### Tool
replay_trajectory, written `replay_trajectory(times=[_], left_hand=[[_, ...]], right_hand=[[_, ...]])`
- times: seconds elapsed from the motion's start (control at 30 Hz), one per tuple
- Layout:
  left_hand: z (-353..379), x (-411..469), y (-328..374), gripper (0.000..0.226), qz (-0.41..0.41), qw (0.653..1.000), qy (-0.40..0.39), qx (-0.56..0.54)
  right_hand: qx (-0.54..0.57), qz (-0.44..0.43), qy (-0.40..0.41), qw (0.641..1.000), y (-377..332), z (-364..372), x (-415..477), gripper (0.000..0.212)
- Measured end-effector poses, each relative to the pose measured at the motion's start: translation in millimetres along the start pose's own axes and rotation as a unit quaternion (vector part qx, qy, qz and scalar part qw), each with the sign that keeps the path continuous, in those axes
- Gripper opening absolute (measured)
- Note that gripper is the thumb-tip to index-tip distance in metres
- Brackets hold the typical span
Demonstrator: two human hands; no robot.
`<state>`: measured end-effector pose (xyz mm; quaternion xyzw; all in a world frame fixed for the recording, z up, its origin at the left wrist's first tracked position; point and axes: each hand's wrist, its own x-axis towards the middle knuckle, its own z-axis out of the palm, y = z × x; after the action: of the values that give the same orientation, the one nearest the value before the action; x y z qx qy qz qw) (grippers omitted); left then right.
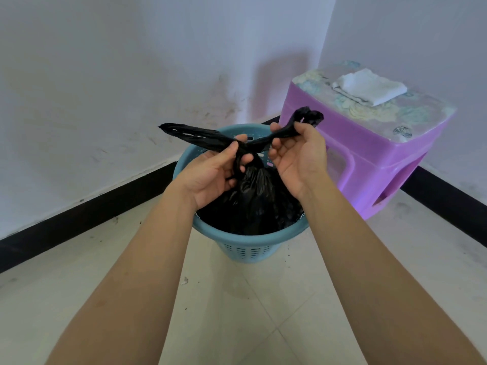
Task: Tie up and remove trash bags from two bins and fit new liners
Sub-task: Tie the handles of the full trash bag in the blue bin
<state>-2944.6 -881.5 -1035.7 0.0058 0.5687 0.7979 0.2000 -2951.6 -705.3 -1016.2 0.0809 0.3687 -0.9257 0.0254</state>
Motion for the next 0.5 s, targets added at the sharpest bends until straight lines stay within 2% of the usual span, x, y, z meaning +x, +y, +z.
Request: replay_trajectory(times=[0.07,0.17,0.27,0.33,0.4,0.5], left_hand=[[-3,-1,2,0.020,0.007,0.999,-0.026,-0.043],[-6,-1,5,0.016,-0.017,0.995,-0.042,-0.088],[-5,1,4,0.020,-0.038,0.997,-0.004,-0.070],[-3,4,0,0.021,-0.036,0.998,0.044,-0.026],[-3,6,-3,0.020,-0.027,0.996,0.080,-0.004],[-6,6,-3,0.009,-0.017,0.994,0.112,0.002]], right_hand=[[0.012,0.004,-0.014,1.000,-3,-2,-3,0.024],[0.013,-0.003,-0.032,0.999,-6,-1,-3,0.011],[-0.044,-0.017,-0.030,0.998,-3,4,-3,0.004],[-0.140,-0.041,-0.023,0.989,1,5,-2,0.027],[-0.259,-0.071,-0.008,0.963,4,3,-1,0.045],[-0.345,-0.048,0.021,0.937,0,-2,1,0.044]])
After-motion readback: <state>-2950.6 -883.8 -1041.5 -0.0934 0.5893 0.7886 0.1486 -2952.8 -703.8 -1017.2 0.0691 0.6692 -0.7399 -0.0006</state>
